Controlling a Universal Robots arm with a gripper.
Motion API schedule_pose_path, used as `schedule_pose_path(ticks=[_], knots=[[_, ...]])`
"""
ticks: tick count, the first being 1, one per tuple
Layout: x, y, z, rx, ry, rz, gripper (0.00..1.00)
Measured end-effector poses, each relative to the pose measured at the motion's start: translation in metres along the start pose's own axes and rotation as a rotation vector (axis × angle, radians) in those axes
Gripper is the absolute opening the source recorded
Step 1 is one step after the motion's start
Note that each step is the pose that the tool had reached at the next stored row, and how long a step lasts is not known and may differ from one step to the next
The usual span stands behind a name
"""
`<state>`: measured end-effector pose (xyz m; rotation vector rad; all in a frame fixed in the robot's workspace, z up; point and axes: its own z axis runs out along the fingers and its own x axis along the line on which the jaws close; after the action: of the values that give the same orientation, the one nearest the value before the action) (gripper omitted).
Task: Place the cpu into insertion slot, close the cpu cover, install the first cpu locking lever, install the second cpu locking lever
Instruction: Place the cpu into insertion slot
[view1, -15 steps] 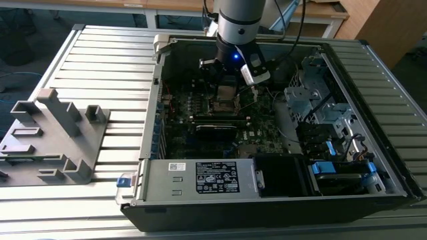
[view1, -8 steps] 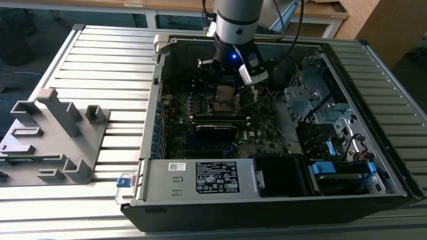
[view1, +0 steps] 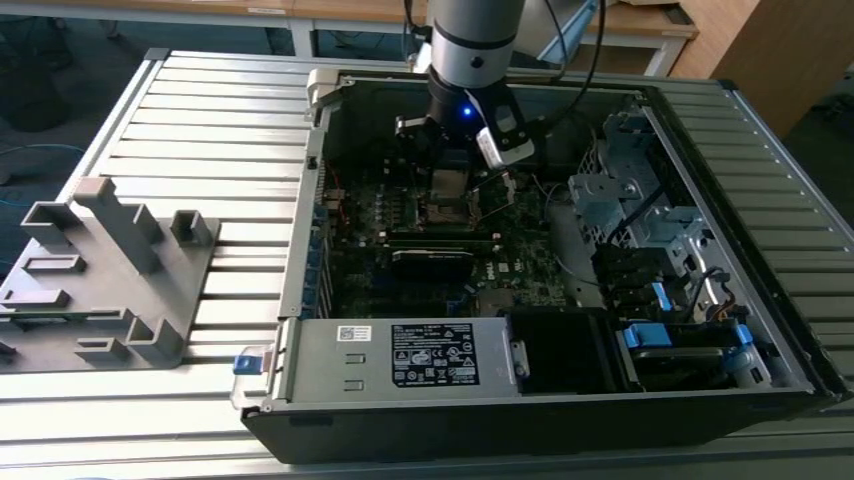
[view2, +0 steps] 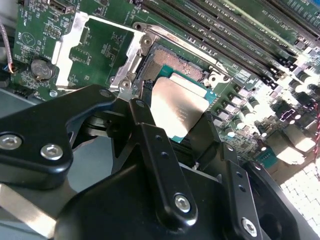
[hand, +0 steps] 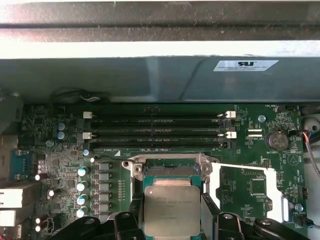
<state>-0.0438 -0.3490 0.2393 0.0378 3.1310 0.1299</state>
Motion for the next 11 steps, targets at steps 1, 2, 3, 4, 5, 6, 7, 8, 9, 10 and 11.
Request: schedule_pose_path(ticks=[1,2,3,4,5,6,7,8,9,10,11], knots=[[0.0001,0.0002,0.0006,-0.0001,0.0,0.0,0.54],[0.0002,0.0003,0.0013,-0.0001,-0.0001,0.0,0.54],[0.0005,0.0005,0.0019,-0.0003,-0.0001,0.0,0.54],[0.0009,0.0006,0.0024,-0.0003,-0.0002,0.0,0.54],[0.0013,0.0006,0.0028,-0.0002,-0.0002,0.0,0.54],[0.0018,0.0007,0.0032,-0.0003,-0.0003,0.0,0.54],[0.0021,0.0007,0.0036,-0.0003,-0.0003,0.0,0.54],[0.0023,0.0011,0.0039,-0.0001,-0.0001,0.0,0.54],[0.0027,0.0018,0.0042,-0.0002,-0.0002,0.0,0.54],[0.003,0.0024,0.0044,-0.0004,-0.0003,0.0,0.54],[0.0031,0.0027,0.0046,-0.0003,-0.0003,0.0,0.54]])
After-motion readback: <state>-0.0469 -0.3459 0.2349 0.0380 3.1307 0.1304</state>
